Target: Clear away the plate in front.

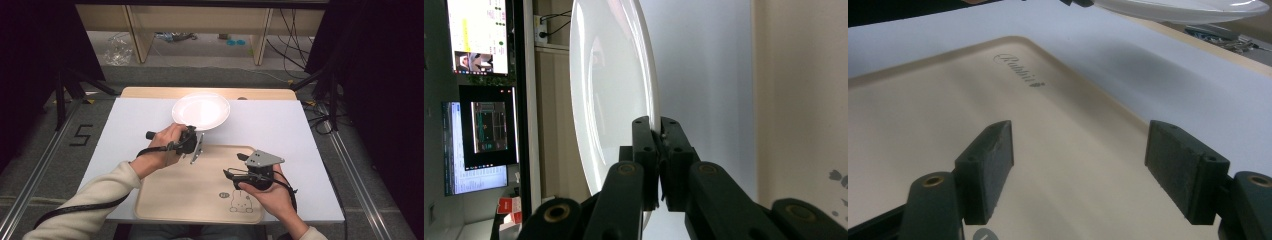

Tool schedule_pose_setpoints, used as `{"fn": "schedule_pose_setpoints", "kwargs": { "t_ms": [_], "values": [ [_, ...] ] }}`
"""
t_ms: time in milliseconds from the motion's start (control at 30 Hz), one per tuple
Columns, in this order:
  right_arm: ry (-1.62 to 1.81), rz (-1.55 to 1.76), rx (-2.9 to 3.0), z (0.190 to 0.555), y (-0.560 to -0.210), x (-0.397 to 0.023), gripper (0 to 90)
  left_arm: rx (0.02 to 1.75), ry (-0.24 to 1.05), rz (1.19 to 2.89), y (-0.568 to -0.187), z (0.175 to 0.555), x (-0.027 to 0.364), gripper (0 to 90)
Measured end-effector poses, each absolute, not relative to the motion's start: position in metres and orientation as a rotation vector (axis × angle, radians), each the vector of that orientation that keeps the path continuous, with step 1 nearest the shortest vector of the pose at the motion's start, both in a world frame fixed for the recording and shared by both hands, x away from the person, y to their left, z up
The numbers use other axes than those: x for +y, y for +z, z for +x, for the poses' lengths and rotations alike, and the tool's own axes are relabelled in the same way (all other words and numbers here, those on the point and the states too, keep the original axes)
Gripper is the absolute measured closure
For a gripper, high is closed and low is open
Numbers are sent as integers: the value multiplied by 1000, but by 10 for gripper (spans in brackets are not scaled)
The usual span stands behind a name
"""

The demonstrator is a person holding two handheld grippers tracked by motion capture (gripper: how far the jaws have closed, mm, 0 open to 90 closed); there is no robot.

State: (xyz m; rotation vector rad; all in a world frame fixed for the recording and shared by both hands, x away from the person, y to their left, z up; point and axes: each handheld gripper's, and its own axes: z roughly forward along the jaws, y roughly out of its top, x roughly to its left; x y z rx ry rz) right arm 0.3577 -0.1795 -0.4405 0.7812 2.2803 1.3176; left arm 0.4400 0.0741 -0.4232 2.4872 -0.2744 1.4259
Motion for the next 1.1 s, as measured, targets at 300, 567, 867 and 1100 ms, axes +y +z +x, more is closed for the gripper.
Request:
{"fn": "schedule_pose_setpoints", "kwargs": {
  "t_ms": [300,567,867,1100],
  "values": [
    [1318,783,2278,358,-440,-180,286,-284,1429,2486,-423,433,78,871],
    [1317,784,2277,358,-440,-180,286,-285,1430,2483,-422,429,80,871],
    [1319,784,2275,358,-440,-179,286,-291,1433,2480,-422,425,82,871],
    [1317,784,2274,358,-440,-180,285,-294,1441,2472,-419,422,83,871]
  ]
}}
